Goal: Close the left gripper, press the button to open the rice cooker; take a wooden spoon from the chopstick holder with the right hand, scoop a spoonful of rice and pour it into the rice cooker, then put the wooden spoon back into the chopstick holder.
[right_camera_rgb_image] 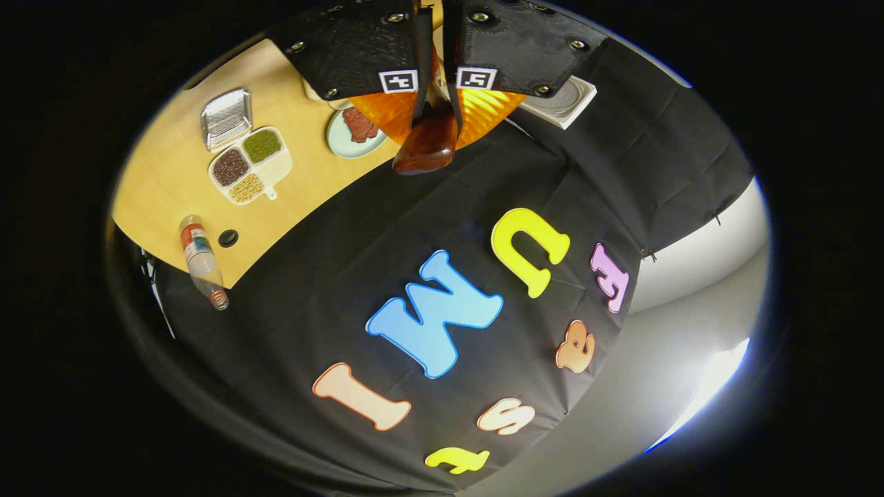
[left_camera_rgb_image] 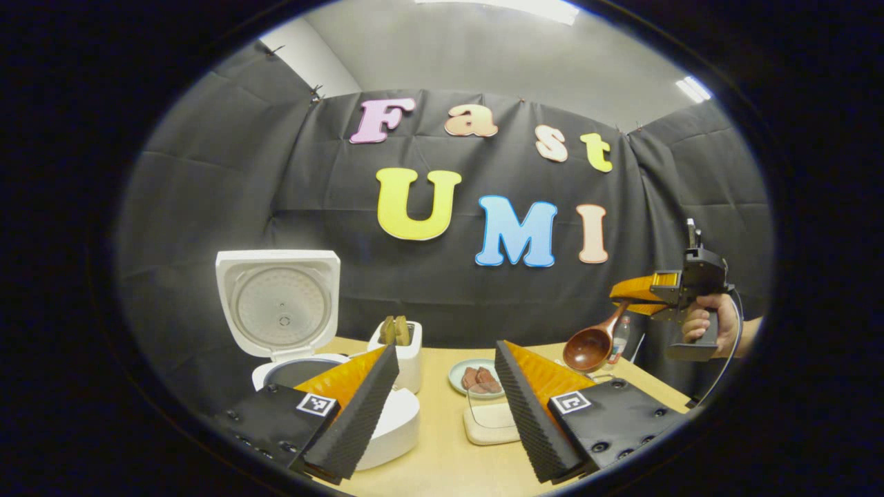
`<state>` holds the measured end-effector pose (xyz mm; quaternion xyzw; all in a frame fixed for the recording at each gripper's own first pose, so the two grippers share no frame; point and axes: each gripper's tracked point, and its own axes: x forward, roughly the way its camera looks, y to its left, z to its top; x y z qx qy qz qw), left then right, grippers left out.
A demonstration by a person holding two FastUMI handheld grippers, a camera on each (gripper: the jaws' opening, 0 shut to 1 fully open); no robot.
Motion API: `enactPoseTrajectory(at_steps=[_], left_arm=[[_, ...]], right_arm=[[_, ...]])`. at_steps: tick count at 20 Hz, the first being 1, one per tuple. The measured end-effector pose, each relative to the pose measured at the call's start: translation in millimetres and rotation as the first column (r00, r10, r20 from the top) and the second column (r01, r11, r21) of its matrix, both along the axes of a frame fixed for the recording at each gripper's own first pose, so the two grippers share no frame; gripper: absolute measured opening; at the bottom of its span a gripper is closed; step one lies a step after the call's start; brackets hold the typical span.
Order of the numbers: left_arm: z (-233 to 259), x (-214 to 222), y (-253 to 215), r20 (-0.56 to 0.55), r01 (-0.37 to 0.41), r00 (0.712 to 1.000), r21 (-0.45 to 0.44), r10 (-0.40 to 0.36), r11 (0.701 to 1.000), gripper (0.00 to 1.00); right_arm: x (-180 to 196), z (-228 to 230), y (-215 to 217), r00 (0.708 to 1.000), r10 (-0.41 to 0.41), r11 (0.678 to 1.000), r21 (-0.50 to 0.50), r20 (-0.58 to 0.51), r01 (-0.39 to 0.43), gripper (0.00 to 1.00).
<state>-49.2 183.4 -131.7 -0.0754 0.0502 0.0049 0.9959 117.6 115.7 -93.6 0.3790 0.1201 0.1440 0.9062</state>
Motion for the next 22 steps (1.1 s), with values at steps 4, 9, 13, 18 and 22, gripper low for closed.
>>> enactPoseTrajectory(at_steps=[4, 9, 13, 18, 22], left_arm=[[3, 4, -15, -0.008, -0.002, 1.000, 0.003, 0.002, 1.000, 0.97], [6, 6, -23, -0.018, -0.014, 1.000, 0.027, 0.015, 1.000, 0.99], [5, 8, -29, -0.030, -0.026, 0.999, 0.038, 0.028, 0.999, 0.97], [2, 14, -31, -0.044, -0.035, 0.998, 0.040, 0.037, 0.999, 0.97], [5, 11, -27, -0.045, -0.050, 0.998, 0.061, 0.052, 0.997, 0.97]], right_arm=[[7, -20, -52, 0.995, -0.093, 0.994, -0.065, -0.022, 0.092, 0.06], [14, -42, -100, 0.982, -0.185, 0.975, -0.133, -0.045, 0.178, 0.06], [21, -63, -127, 0.966, -0.252, 0.951, -0.202, -0.062, 0.235, 0.06], [22, -89, -137, 0.952, -0.294, 0.920, -0.298, -0.089, 0.256, 0.06], [32, -115, -135, 0.948, -0.295, 0.909, -0.340, -0.120, 0.240, 0.06]])
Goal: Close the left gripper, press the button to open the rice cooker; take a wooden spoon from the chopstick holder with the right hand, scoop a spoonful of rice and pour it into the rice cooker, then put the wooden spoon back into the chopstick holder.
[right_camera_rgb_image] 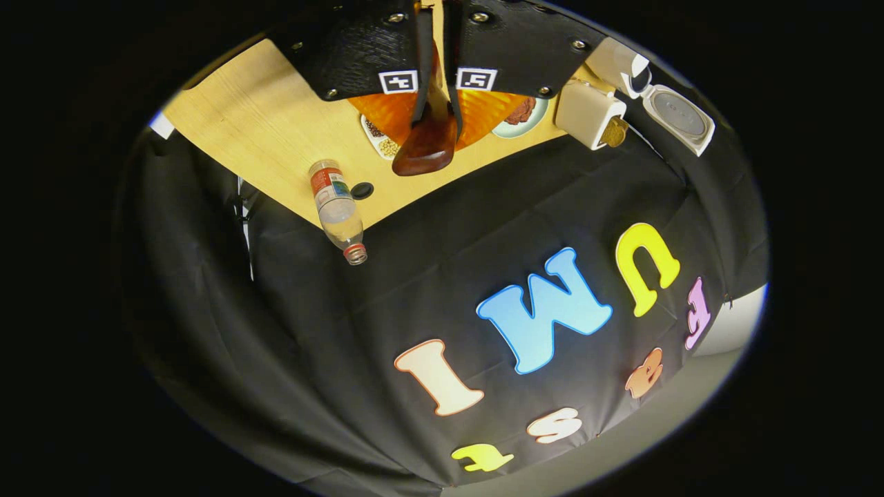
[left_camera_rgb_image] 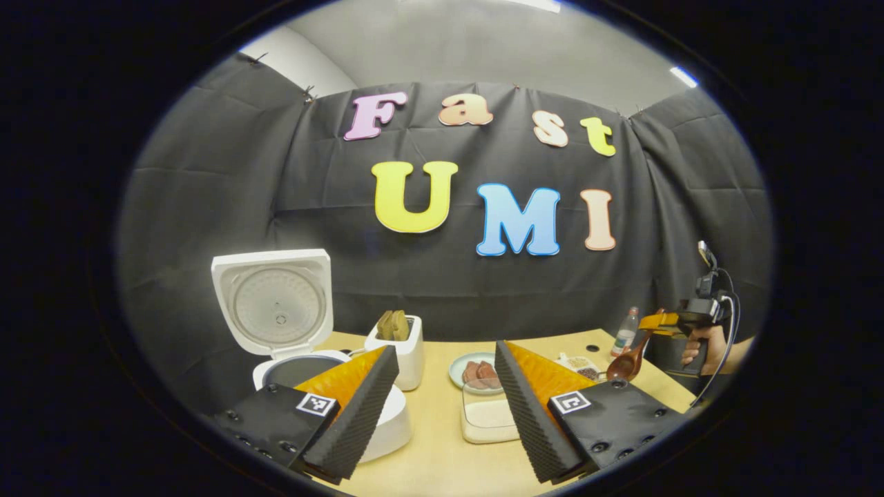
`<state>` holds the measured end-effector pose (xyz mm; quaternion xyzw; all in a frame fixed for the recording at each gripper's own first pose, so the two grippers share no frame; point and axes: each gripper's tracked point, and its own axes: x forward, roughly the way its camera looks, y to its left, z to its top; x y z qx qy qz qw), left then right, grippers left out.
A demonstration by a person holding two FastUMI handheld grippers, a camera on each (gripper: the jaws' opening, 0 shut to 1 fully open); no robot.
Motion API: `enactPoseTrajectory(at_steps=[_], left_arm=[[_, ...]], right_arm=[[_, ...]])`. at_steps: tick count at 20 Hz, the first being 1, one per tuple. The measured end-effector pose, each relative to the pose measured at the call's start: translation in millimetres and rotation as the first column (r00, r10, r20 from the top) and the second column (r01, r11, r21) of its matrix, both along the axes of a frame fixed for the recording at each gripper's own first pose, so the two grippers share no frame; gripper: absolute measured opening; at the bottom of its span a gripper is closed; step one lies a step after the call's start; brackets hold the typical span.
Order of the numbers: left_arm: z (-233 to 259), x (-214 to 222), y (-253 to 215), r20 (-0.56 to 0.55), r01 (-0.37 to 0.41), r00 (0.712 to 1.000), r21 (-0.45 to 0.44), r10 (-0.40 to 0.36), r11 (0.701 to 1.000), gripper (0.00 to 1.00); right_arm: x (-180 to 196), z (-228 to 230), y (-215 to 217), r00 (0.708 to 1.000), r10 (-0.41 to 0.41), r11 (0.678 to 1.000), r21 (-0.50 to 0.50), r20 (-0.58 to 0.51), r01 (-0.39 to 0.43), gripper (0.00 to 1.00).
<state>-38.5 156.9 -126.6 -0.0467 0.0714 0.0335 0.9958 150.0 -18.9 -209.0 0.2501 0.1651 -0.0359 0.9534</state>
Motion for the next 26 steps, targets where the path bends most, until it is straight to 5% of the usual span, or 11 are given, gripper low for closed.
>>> enactPoseTrajectory(at_steps=[13, 15, 18, 23, 26], left_arm=[[-6, -19, 15, -0.029, -0.032, 0.999, 0.009, 0.032, 0.999, 0.97], [-4, -19, 15, -0.023, -0.030, 0.999, 0.003, 0.030, 1.000, 0.96], [-3, -14, 12, -0.013, -0.021, 1.000, -0.007, 0.021, 1.000, 0.96], [10, -2, 15, 0.022, -0.015, 1.000, -0.004, 0.015, 1.000, 0.97], [30, 10, 32, 0.028, -0.035, 0.999, -0.016, 0.035, 0.999, 0.96]], right_arm=[[24, -72, 5, 0.991, -0.083, 0.995, -0.058, -0.105, 0.077, 0.09], [18, -75, -3, 0.987, -0.102, 0.991, -0.094, -0.125, 0.090, 0.21], [6, -64, -9, 0.987, -0.091, 0.984, -0.167, -0.129, 0.069, 0.99], [-27, -11, 4, 0.998, -0.031, 0.976, -0.216, -0.049, 0.020, 0.91], [-44, 25, 10, 1.000, -0.002, 0.970, -0.242, 0.009, 0.004, 0.96]])
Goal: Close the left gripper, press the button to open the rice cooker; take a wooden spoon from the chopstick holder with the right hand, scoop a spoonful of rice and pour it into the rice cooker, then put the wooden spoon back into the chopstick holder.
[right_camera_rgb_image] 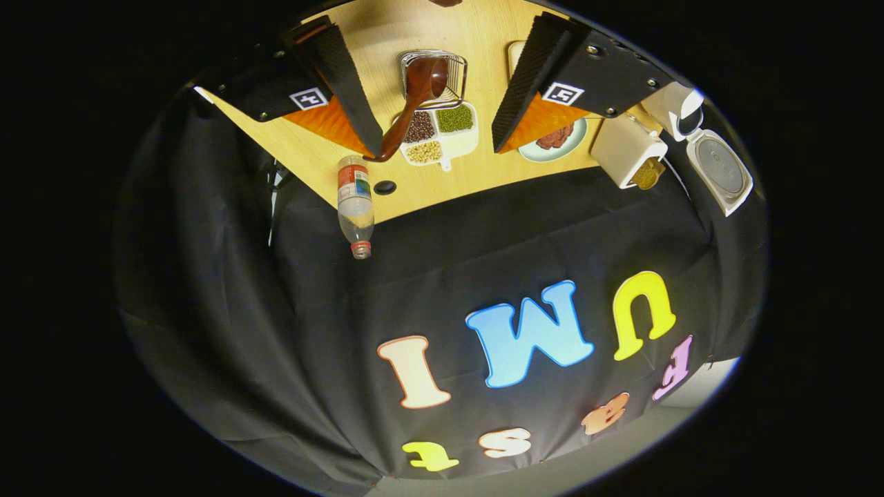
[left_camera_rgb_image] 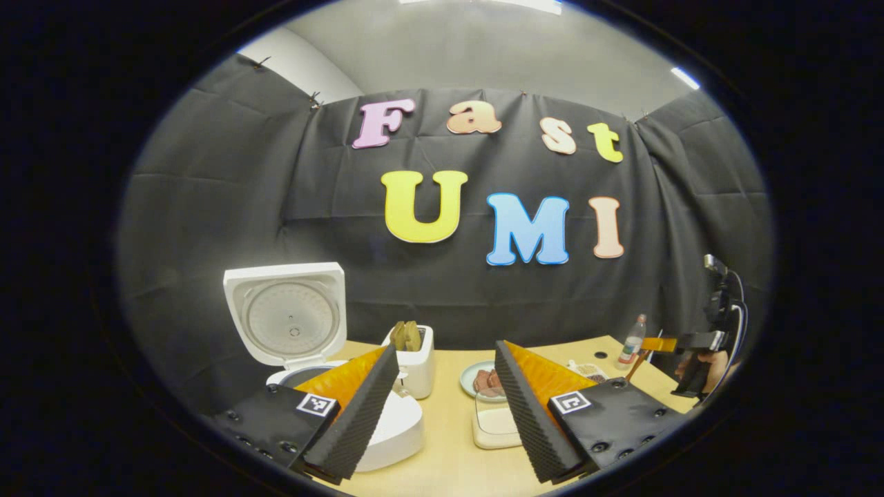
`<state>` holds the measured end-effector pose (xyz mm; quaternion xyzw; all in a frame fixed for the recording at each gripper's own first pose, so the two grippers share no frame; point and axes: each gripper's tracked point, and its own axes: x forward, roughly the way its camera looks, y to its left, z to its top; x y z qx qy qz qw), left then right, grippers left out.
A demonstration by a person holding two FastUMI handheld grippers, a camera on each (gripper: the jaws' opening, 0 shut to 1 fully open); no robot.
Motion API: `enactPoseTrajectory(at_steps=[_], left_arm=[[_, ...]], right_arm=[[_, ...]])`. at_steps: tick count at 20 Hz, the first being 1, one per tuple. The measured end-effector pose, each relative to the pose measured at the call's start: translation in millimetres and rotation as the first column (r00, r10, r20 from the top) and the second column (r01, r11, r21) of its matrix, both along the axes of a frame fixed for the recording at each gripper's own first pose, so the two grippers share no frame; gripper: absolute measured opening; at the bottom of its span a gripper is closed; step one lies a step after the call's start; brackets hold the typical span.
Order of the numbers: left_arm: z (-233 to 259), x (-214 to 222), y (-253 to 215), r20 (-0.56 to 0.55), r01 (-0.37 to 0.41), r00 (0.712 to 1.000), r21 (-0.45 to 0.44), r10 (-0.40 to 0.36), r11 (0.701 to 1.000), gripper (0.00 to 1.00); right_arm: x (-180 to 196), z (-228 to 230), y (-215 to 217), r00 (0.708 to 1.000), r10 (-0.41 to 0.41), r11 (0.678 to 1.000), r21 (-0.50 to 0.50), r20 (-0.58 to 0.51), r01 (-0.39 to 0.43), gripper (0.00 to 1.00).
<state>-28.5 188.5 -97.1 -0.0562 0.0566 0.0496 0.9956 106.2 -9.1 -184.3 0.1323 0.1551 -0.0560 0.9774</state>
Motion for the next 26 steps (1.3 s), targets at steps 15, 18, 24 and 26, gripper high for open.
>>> enactPoseTrajectory(at_steps=[15, 18, 24, 26], left_arm=[[89, 93, 206, 0.035, -0.258, 0.965, -0.064, 0.260, 0.964, 0.96], [93, 118, 241, 0.031, -0.303, 0.952, -0.061, 0.305, 0.951, 0.97], [65, 173, 302, -0.033, -0.384, 0.924, -0.094, 0.382, 0.919, 0.96], [51, 186, 319, -0.057, -0.403, 0.915, -0.051, 0.400, 0.914, 0.96]], right_arm=[[-38, 42, 28, 0.996, 0.087, 0.995, -0.058, 0.013, -0.087, 0.97], [-39, 32, 33, 0.996, 0.085, 0.996, -0.025, -0.036, -0.086, 0.97], [-34, 32, 17, 0.998, 0.038, 0.998, -0.051, -0.057, -0.041, 0.96], [-32, 36, 8, 0.998, 0.012, 0.999, -0.046, -0.053, -0.015, 0.97]])
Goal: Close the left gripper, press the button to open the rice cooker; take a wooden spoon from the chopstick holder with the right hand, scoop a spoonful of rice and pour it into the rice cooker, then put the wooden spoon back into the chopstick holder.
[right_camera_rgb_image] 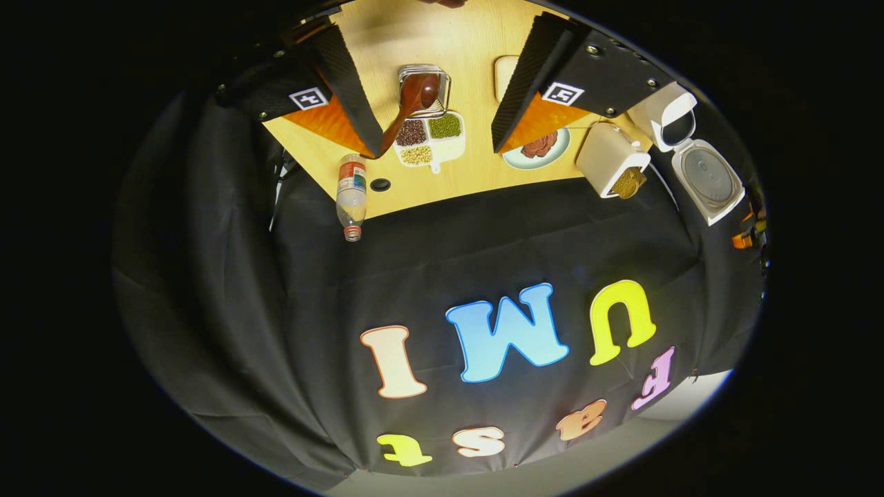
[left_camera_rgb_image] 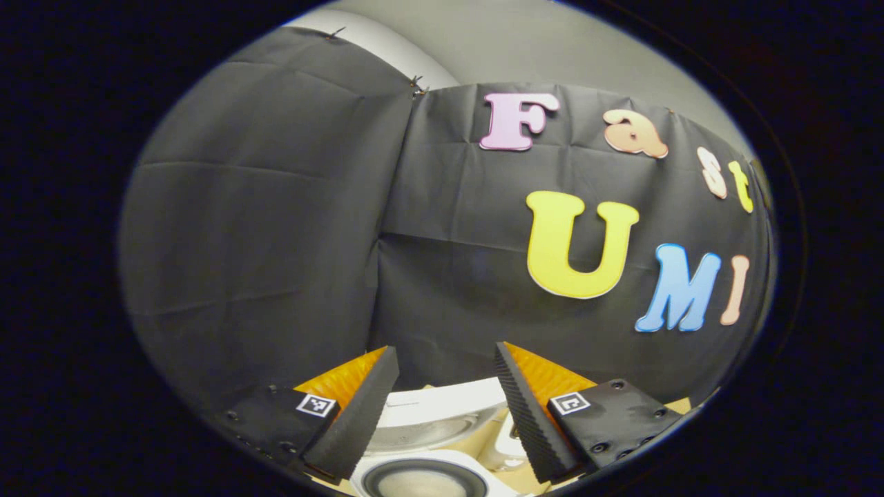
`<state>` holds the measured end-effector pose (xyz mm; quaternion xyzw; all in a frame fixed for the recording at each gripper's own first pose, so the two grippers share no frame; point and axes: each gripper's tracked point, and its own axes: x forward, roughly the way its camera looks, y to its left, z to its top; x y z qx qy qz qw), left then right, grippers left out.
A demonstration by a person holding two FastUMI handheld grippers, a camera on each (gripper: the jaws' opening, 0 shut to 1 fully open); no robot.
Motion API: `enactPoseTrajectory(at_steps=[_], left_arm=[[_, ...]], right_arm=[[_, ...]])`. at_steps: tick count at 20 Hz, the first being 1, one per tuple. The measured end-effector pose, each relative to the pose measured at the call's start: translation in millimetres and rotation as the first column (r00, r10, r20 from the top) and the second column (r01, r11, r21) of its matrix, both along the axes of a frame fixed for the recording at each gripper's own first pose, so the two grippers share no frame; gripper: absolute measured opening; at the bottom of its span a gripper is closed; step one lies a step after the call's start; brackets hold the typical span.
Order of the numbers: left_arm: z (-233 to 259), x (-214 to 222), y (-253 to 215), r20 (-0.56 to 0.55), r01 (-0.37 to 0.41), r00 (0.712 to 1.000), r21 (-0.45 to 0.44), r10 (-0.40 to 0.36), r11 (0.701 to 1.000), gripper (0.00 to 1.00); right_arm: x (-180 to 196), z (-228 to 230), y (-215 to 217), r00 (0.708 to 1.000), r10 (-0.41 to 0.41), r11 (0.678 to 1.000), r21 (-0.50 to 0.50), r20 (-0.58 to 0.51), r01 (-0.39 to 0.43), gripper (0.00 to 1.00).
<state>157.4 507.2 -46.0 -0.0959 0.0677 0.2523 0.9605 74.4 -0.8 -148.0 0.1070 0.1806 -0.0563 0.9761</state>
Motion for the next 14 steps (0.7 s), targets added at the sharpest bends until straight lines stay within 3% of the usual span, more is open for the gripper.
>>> enactPoseTrajectory(at_steps=[4, 8, 9, 10, 14], left_arm=[[-26, 22, 22, -0.041, -0.035, 0.999, -0.029, 0.034, 0.999, 0.98], [-73, 17, 39, -0.187, -0.096, 0.979, -0.046, 0.085, 0.994, 0.97], [-64, 13, 37, -0.157, -0.098, 0.983, -0.013, 0.095, 0.995, 0.98], [-67, 15, 33, -0.158, -0.090, 0.984, -0.047, 0.082, 0.995, 1.00], [-69, 5, 17, -0.142, -0.065, 0.988, -0.028, 0.060, 0.997, 0.97]], right_arm=[[1, 2, -10, 0.999, -0.041, 0.999, -0.004, 0.002, 0.041, 0.97], [2, 0, -11, 0.998, -0.056, 0.998, -0.014, 0.004, 0.057, 0.97], [2, 2, -7, 0.999, -0.051, 0.999, -0.016, 0.012, 0.051, 0.97], [4, 3, -3, 0.999, -0.043, 0.999, -0.020, 0.015, 0.043, 0.97], [5, 10, 14, 0.999, 0.004, 1.000, -0.025, 0.040, -0.003, 0.97]])
